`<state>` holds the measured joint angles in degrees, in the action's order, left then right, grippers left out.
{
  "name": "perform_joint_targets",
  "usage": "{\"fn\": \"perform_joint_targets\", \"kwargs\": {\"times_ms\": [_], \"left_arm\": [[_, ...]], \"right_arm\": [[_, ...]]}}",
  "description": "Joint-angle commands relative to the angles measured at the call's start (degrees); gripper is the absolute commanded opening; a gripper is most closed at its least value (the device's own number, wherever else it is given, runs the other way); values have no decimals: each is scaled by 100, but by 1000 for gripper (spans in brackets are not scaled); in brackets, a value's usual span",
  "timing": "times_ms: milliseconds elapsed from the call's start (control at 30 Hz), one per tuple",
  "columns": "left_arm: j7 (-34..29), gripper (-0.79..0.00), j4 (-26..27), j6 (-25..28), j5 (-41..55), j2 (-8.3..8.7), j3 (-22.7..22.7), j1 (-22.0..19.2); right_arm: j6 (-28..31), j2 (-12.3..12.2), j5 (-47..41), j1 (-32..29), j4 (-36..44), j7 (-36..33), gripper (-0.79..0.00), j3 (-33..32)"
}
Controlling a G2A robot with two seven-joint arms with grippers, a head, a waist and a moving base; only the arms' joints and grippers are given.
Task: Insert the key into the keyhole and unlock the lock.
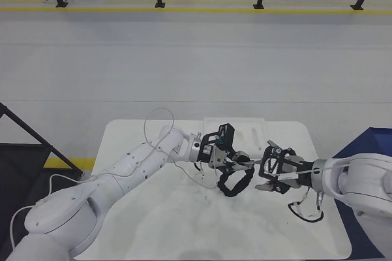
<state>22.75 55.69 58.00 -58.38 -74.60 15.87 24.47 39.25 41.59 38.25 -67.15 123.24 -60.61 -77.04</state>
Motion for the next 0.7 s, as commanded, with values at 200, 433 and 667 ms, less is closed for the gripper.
{"fn": "perform_joint_targets", "kwargs": {"times_ms": [200,433,667], "left_arm": [[-149,-785,249,0,304,192,-303,-194],[-231,-785,354,0,600,284,-487,-309],[-189,-785,368,0,802,333,-613,-386]], "right_arm": [[374,-30,670,-86,99,369,-468,-85],[368,-42,1139,-248,284,654,-480,-102],[241,-51,1385,-420,358,895,-520,-187]]}}
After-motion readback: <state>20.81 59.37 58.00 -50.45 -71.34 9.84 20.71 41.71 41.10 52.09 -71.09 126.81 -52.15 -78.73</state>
